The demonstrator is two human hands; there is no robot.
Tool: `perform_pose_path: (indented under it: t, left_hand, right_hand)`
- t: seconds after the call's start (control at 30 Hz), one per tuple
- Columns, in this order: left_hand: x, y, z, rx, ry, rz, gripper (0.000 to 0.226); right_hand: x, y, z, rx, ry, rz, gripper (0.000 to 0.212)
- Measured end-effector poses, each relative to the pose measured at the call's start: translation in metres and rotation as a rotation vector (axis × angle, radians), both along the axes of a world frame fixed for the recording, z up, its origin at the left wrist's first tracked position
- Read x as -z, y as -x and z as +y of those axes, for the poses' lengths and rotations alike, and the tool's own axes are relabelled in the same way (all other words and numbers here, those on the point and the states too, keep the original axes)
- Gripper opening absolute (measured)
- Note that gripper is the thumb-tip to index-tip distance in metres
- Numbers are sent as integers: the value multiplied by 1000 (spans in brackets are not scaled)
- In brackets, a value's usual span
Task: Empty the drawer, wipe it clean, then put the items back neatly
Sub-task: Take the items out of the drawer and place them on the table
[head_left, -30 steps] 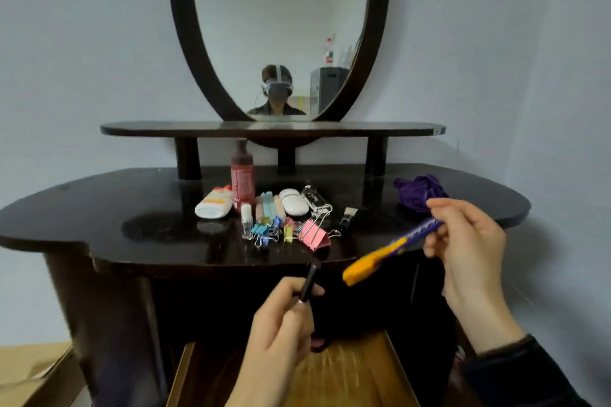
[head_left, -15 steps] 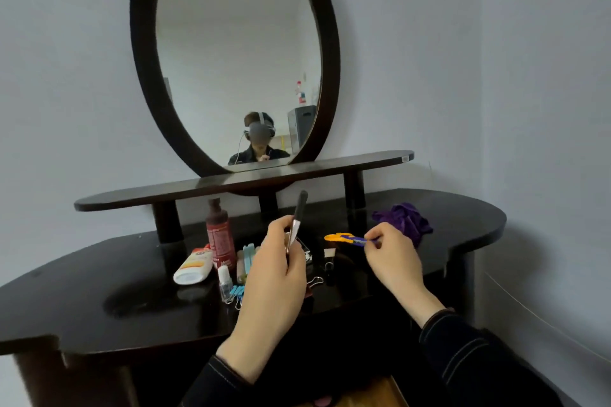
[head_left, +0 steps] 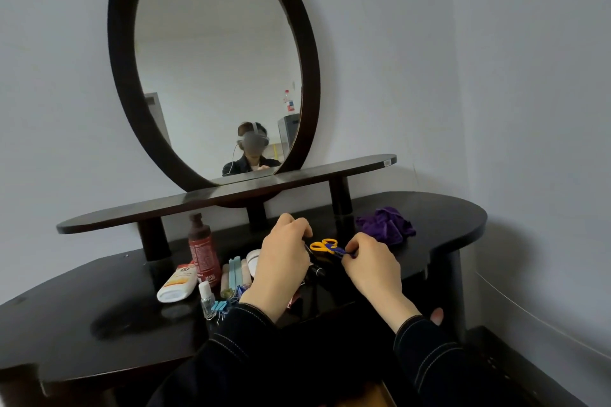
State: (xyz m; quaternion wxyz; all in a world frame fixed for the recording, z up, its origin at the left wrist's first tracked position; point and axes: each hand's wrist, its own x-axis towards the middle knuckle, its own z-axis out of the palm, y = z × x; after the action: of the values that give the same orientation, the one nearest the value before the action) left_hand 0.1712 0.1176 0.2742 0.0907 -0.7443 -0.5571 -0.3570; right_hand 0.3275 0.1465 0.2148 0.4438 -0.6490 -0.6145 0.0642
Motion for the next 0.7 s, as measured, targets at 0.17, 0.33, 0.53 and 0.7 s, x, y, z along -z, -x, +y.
perform_pose_path:
  t: [0.17, 0.33, 0.53, 0.7]
  left_hand:
    - [5, 2, 1, 60, 9, 108, 21]
    - [9, 10, -1, 100, -5, 73, 33]
    - [18, 28, -15, 111, -109, 10, 29]
    - [43, 37, -47, 179, -259, -18, 20]
  right_hand:
    - [-1, 0, -2, -19, 7, 1, 13]
    - [-1, 1, -2, -25, 12, -4, 13]
    - [0, 3, -5, -21, -16, 22, 6]
    - [15, 6, -21, -26, -164, 60, 13]
